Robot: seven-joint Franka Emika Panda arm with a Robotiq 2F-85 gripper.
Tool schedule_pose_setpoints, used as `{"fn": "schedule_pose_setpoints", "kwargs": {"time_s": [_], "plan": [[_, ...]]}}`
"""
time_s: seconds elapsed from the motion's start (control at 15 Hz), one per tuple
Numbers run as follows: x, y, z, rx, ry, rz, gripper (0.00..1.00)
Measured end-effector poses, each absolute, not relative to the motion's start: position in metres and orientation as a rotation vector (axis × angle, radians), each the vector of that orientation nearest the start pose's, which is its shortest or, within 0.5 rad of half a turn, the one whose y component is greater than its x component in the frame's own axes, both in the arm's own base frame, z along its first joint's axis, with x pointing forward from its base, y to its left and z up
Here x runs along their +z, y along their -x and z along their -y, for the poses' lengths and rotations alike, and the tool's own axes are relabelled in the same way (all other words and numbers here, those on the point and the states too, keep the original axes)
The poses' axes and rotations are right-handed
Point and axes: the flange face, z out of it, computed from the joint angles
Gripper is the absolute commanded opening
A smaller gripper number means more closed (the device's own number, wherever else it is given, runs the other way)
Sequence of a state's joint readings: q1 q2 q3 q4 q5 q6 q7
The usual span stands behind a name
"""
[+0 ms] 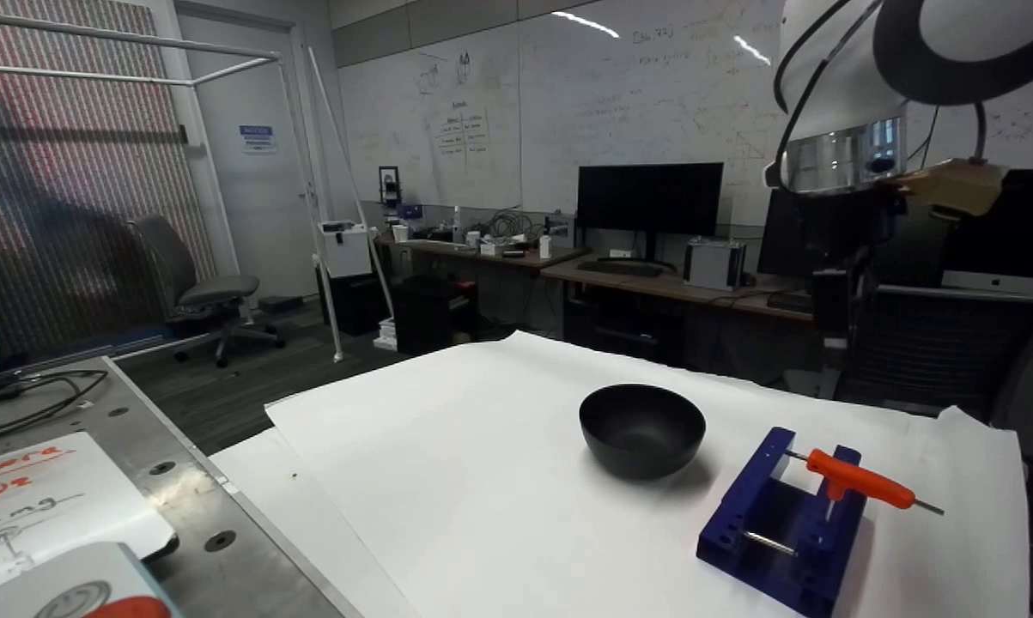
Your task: Pick up the orange object and put it in the bowl
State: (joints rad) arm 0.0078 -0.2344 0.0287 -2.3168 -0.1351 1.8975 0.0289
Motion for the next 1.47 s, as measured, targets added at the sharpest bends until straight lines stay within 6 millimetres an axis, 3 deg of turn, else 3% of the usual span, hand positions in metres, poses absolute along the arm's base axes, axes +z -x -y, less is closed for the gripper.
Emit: {"fn": "schedule_pose_setpoints", "kwargs": {"time_s": [0.33,0.6,0.93,1.0,1.13,1.47], "plan": [[0.376,-0.457,-0.053,0.433,3.188,0.188,1.00],[0.369,-0.454,-0.081,0.452,3.096,0.242,1.00],[0.358,-0.447,-0.088,0.439,3.048,0.270,1.00],[0.352,-0.445,-0.088,0.419,3.053,0.265,0.75],[0.338,-0.439,-0.087,0.387,3.065,0.259,0.66],[0.320,-0.421,-0.094,0.411,3.110,0.286,0.27]]}}
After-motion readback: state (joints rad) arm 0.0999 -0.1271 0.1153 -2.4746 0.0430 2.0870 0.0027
